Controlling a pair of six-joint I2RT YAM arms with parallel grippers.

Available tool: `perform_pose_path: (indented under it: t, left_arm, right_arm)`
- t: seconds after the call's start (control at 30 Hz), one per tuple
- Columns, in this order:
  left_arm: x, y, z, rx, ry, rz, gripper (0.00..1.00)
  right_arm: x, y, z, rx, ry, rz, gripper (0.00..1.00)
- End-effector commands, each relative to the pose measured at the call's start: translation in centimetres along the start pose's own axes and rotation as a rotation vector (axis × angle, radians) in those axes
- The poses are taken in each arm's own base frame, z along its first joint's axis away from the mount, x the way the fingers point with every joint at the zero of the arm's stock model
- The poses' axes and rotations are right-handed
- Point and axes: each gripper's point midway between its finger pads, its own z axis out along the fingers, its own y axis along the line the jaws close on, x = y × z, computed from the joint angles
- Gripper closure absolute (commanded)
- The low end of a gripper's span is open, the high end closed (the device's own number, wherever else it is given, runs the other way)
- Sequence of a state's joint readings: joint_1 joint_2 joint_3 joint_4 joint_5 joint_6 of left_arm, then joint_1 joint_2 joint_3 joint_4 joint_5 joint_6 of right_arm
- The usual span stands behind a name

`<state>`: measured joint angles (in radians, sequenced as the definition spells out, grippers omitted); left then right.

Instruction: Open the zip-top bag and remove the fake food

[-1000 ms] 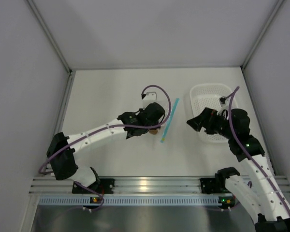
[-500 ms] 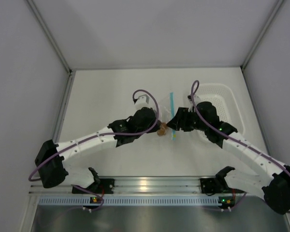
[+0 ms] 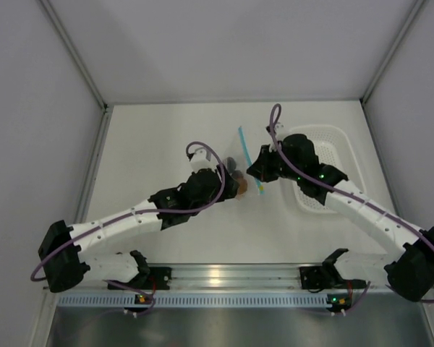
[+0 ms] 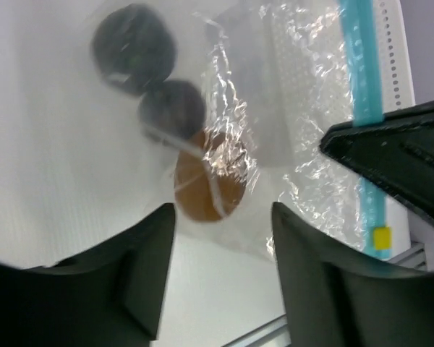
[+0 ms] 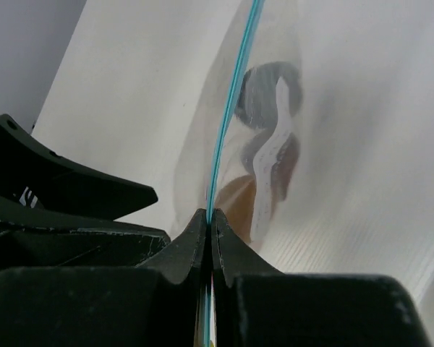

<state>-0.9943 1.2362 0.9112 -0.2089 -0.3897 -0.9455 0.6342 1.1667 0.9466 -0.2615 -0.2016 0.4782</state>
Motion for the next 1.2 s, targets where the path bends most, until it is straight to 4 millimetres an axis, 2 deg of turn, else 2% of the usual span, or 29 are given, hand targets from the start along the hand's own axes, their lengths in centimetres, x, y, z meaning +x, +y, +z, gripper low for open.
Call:
perform_pose_path:
  t: [0.0,0.03,0.1,0.13,0.2,0.23,0.27,0.3,0.37,0.4,0.43,0.47,0.5,0.53,0.57,0.6,0.63,0.67,0.73,0.8,0.87,1.0,1.17]
  left_arm:
    - [-2.1,1.1,-1.3,0.0,-0.11,0.03,0.34]
    - [-2.6,1.2,-1.9,0.008,-0.129,0.036,0.25]
    - [-3.0,1.8,-2.5,0.005,-0.15,0.091,0.21]
    - [-3.6,1.5,-3.0,0.019,-0.162,0.111,0.18]
    - [-4.6,1.0,-3.7,0.035,-0.187,0.191,0.15]
    - [-5.3,0.7,-4.1,0.044,-0.204,0.209,0.12]
    - [-5.7,0.5,-4.4,0.053,-0.211,0.259,0.1]
    - [-6.7,-0.4,-4.8,0.081,-0.221,0.271,0.09]
    - [-7.3,-1.2,-5.1,0.127,-0.211,0.331,0.07]
    - [-8.7,-1.3,-5.2,0.138,-0.225,0.334,0.07]
    - [-8.6,-2.0,-5.2,0.192,-0.199,0.349,0.07]
    - [-9.7,-1.5,-4.9,0.196,-0.216,0.371,0.07]
    - [-10.0,-2.1,-5.0,0.249,-0.217,0.386,0.07]
    - [-9.6,-2.1,-5.0,0.296,-0.206,0.406,0.07]
    - [-9.4,-4.7,-6.1,0.479,-0.207,0.448,0.07]
    - [-9.6,-4.5,-6.1,0.522,-0.22,0.47,0.05]
    - [-8.9,-4.1,-6.2,0.554,-0.222,0.498,0.01]
    - [-8.9,-5.1,-6.8,0.625,-0.257,0.554,0.01]
    - [-8.2,-4.5,-6.6,0.641,-0.283,0.622,0.02]
    - [-8.4,-4.3,-6.6,0.646,-0.331,0.656,0.01]
    - [-7.3,-3.6,-6.0,0.663,-0.34,0.744,0.01]
    - [-4.6,-4.4,-6.0,0.805,-0.283,0.876,0.01]
    - [-3.7,-5.7,-5.9,0.906,-0.254,0.959,0.01]
  right_arm:
    - [-3.0,1.5,-0.8,-0.003,-0.021,-0.182,1.0]
    - [-2.7,1.6,-0.4,-0.005,0.011,-0.214,1.0]
    - [-3.4,1.7,-0.7,0.015,0.023,-0.293,1.0]
    - [-2.5,1.6,-0.5,0.028,0.069,-0.317,1.0]
    - [-3.3,1.6,-0.7,0.066,0.073,-0.393,1.0]
    - [-2.2,1.5,-0.6,0.081,0.129,-0.422,1.0]
    - [-2.2,1.3,-0.7,0.104,0.143,-0.462,1.0]
    - [-2.9,1.0,-1.0,0.152,0.134,-0.494,1.0]
    - [-2.2,0.7,-1.4,0.196,0.177,-0.547,1.0]
    - [-2.3,0.9,-1.6,0.193,0.187,-0.597,1.0]
    - [-2.1,1.3,-1.9,0.184,0.194,-0.625,1.0]
    - [-1.7,1.4,-2.2,0.174,0.212,-0.655,1.0]
    - [-1.4,1.6,-2.4,0.167,0.221,-0.672,1.0]
    - [-1.2,1.9,-2.7,0.154,0.229,-0.691,1.0]
    - [-0.8,2.1,-2.9,0.138,0.248,-0.732,1.0]
    - [-0.2,2.0,-3.3,0.134,0.278,-0.755,1.0]
    - [0.4,2.5,-3.4,0.118,0.293,-0.783,1.0]
    - [0.7,2.5,-3.5,0.115,0.307,-0.809,1.0]
    - [0.9,2.9,-4.0,0.109,0.313,-0.829,1.0]
    - [0.9,3.1,-4.2,0.097,0.311,-0.84,1.0]
    - [1.0,3.7,-4.4,0.064,0.304,-0.852,1.0]
    - [1.0,4.8,-4.9,-0.001,0.274,-0.878,1.0]
    - [1.4,5.2,-5.5,-0.039,0.288,-0.909,1.0]
